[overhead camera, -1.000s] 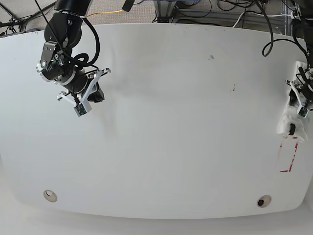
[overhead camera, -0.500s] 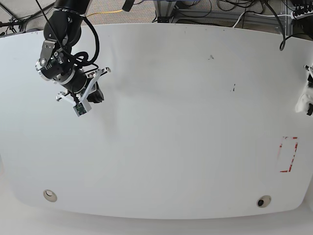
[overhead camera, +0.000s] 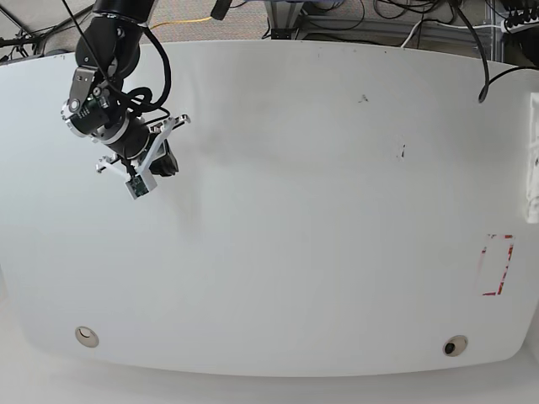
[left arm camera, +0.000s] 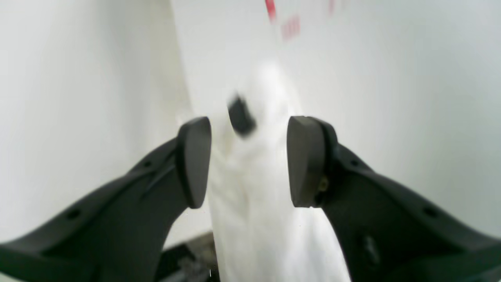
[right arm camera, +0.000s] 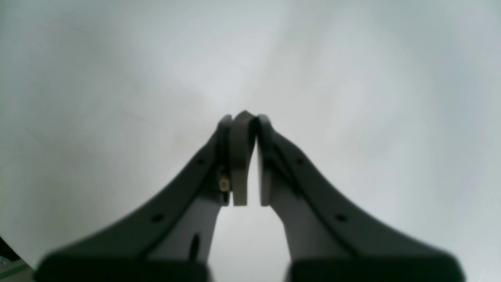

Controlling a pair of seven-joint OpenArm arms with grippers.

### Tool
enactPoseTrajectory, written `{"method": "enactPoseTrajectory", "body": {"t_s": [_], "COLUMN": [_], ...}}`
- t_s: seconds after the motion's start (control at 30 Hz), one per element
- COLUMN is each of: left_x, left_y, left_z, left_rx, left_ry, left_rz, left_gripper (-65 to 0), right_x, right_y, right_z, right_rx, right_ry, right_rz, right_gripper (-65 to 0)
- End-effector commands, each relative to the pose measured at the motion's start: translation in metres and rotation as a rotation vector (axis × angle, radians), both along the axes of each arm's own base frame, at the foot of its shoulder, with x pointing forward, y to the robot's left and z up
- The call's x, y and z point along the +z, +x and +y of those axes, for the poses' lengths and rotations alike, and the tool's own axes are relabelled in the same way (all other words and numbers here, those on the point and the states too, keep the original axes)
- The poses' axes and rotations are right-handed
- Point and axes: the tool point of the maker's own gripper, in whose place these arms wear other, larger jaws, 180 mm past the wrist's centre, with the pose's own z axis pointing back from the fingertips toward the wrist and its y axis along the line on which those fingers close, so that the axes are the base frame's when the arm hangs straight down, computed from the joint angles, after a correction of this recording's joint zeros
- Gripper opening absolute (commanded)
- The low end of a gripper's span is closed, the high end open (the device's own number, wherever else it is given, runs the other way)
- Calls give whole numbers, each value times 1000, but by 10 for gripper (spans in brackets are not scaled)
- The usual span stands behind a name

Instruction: Fold the T-shirt properly

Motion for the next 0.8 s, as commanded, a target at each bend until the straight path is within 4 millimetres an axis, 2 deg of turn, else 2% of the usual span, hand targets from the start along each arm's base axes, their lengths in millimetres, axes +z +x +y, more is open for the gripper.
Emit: {"method": "enactPoseTrajectory", "body": {"t_s": [0.0, 0.23, 0.4, 0.5, 0.6, 0.73, 0.77], "left_x": [24, 31, 30, 22, -3, -20, -22], "left_y": [11, 30, 40, 42, 29, 2, -5], "left_z": [-8, -83, -132, -176, -202, -232, -234], "left_rx": [-11, -107, -90, -143, -159, -174, -170], "left_ry": [-1, -101, -187, -236, -249, -275, -281], "left_rz": [-90, -234, -387, -482, -478, -471, -466], "left_gripper": [-357, -357, -357, -357, -357, -360, -360], "right_x": [22, 28, 37, 42, 44, 36, 34], "right_y": [13, 21, 26, 20, 13, -7, -12], "right_z": [0, -8, -10, -16, -28, -42, -43], "right_rx": [-3, -32, -65, -102, -160, -227, -235], "right_ry": [24, -30, -68, -71, -61, -64, -61], "right_rz": [-106, -214, -350, -429, -472, -469, -468], "right_gripper": [-620, -620, -620, -620, -620, -620, -620]}}
